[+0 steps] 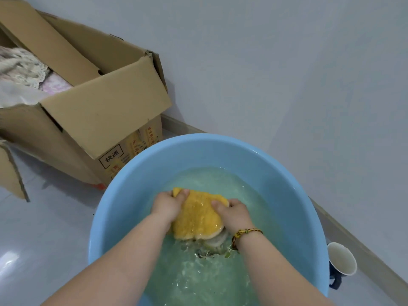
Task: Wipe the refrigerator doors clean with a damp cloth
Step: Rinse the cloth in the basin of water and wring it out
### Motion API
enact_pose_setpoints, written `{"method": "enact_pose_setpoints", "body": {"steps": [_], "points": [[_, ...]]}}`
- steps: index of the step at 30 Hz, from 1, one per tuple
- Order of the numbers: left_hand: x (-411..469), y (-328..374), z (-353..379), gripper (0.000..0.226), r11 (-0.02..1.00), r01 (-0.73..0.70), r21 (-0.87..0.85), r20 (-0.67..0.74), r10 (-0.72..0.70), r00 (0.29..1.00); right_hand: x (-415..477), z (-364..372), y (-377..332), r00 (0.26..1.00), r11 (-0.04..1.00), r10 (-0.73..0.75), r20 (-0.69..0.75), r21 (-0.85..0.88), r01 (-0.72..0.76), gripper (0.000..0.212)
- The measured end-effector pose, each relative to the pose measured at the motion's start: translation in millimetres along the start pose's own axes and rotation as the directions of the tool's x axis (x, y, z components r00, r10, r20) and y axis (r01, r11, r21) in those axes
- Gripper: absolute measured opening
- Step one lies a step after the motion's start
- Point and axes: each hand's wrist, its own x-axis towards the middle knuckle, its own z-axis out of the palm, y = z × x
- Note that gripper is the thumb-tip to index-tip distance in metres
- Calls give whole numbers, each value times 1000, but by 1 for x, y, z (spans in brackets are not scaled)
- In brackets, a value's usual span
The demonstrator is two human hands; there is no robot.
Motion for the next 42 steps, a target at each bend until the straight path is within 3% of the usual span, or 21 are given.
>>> {"method": "enact_pose_setpoints", "body": {"steps": [3, 7, 11, 13, 16, 18, 20, 22, 25, 26, 28, 30, 31, 32, 34, 35, 36, 38, 39, 41, 42], "points": [[-21, 21, -3, 27, 972, -67, -227, -4, 68, 998, -11, 5, -16, 989, 984, -140, -49, 105, 145, 15], [-53, 44, 3, 29, 886, -162, -435, 91, 222, 971, -28, 16, -27, 911, 913, -406, -76, 17, 408, 21], [-56, 42, 4, 21, 801, -127, -584, 65, 202, 977, -36, 14, -26, 737, 732, -641, 214, -117, 671, 41], [-54, 40, 3, 13, 773, -92, -628, 34, 145, 989, -41, 10, -22, 727, 728, -638, 253, -111, 677, 50], [-56, 42, 3, 15, 747, -76, -660, 25, 123, 992, -44, 8, -14, 735, 719, -678, -1, -209, 663, 67], [-60, 45, 5, 22, 744, -70, -665, 28, 118, 993, -46, 8, -14, 847, 834, -532, -30, -193, 517, 103], [-65, 50, 5, 31, 744, -71, -665, 42, 132, 990, -44, 8, -16, 936, 937, -345, 76, -27, 348, 114], [-67, 52, 3, 39, 755, -61, -653, 89, 156, 984, -41, 4, -15, 936, 953, -304, 178, 63, 298, 96], [-65, 53, 0, 48, 783, 5, -622, 193, 147, 970, -40, -1, -16, 898, 948, -318, 304, 129, 292, 25], [-65, 54, 0, 51, 785, 25, -619, 214, 138, 967, -37, -3, -18, 906, 948, -316, 282, 65, 311, 23], [-64, 51, 1, 50, 790, 59, -611, 245, 117, 962, -29, -7, -21, 938, 905, -320, 134, -250, 345, 25], [-68, 47, 3, 39, 764, 83, -640, 261, 114, 958, -25, -8, -22, 927, 775, -374, -28, -559, 296, 14], [-72, 47, 4, 42, 739, 103, -666, 281, 120, 952, -23, -8, -18, 865, 657, -495, -81, -686, 312, 7], [-74, 47, 7, 62, 712, 130, -690, 296, 113, 949, -21, -6, -12, 759, 475, -649, -56, -809, 346, 12], [-71, 44, 14, 101, 675, 194, -712, 283, 23, 959, -21, 1, 0, 500, 291, -866, -10, -823, 488, 17], [-68, 43, 16, 94, 656, 197, -729, 259, -3, 966, -21, 4, 2, 411, 246, -912, 0, -801, 546, 19], [-64, 42, 17, 72, 642, 185, -744, 231, -12, 973, -23, 7, 2, 383, 247, -924, -13, -786, 567, 25], [-61, 44, 15, 24, 623, 138, -770, 200, 31, 979, -29, 11, -1, 515, 412, -854, -70, -696, 588, 45], [-61, 46, 15, 12, 604, 101, -790, 185, 78, 980, -33, 11, -3, 577, 505, -810, -110, -631, 589, 52], [-63, 51, 12, 4, 569, -4, -822, 126, 189, 974, -45, 9, -16, 698, 705, -683, -215, -444, 553, 65], [-65, 54, 9, 7, 566, -62, -822, 84, 229, 970, -47, 9, -19, 799, 810, -573, -183, -278, 517, 72]]}}
